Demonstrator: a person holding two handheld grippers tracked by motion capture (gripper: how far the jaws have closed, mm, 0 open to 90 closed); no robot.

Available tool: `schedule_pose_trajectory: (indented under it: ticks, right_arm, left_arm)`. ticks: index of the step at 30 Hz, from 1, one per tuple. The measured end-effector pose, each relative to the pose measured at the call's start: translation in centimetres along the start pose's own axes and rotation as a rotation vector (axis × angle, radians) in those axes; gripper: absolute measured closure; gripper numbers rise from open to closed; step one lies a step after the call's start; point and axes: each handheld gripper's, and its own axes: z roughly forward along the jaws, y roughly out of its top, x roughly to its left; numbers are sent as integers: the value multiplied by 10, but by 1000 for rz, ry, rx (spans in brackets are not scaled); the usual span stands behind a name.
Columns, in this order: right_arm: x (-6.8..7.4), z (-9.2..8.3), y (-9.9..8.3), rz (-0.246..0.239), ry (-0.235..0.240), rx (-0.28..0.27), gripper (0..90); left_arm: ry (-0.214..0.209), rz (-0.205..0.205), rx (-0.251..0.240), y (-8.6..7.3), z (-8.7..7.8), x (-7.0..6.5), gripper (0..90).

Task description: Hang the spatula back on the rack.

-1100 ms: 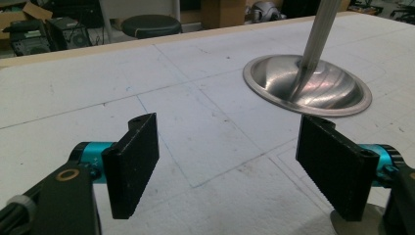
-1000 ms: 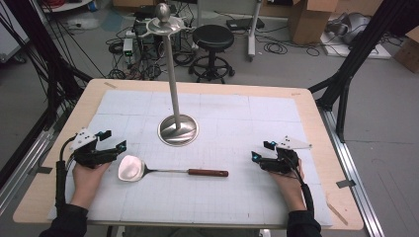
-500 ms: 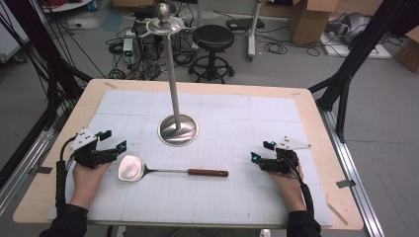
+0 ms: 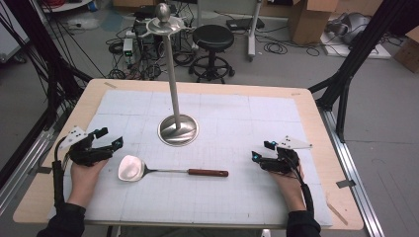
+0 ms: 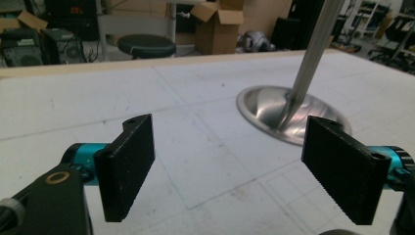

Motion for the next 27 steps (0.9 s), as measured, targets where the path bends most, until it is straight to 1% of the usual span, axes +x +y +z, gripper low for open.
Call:
schedule_pose_trajectory:
  ticks: [3, 4, 6, 8, 12, 14, 15, 17, 19, 21, 24, 27]
  right_arm:
    - [0, 0, 0, -5, 1, 0, 316]
    - [0, 0, 0, 2, 2, -1, 316]
    - [0, 0, 0, 5, 4, -3, 317]
    - [0, 0, 0, -4, 3, 2, 322]
    - [0, 0, 0, -1, 4, 4, 326]
    - [0, 1, 0, -1, 4, 4, 332]
    - [0, 1, 0, -2, 4, 4, 333]
    - [1, 1, 0, -5, 6, 5, 334]
    - [1, 1, 0, -6, 4, 5, 334]
    - [1, 1, 0, -8, 5, 6, 336]
    - [1, 1, 0, -14, 2, 7, 343]
    - [0, 1, 0, -11, 6, 7, 347]
  left_arm:
    - [-27, 11, -16, 12, -5, -4, 186]
    - [-38, 9, -25, 16, -6, -6, 185]
    - [-76, -5, -30, 23, -6, -8, 184]
    - [-116, -12, -43, 29, -6, -12, 175]
    - [-202, 3, -21, 41, -1, -22, 167]
    - [-230, 13, -16, 45, 1, -27, 144]
    - [-248, 17, -7, 48, 2, -29, 142]
    - [-277, 29, -7, 52, 6, -34, 137]
    - [-300, 52, -7, 55, 9, -39, 139]
    - [-317, 73, 9, 56, 13, -44, 139]
    - [-360, 86, 33, 57, 20, -49, 138]
    - [-383, 108, 57, 57, 27, -55, 135]
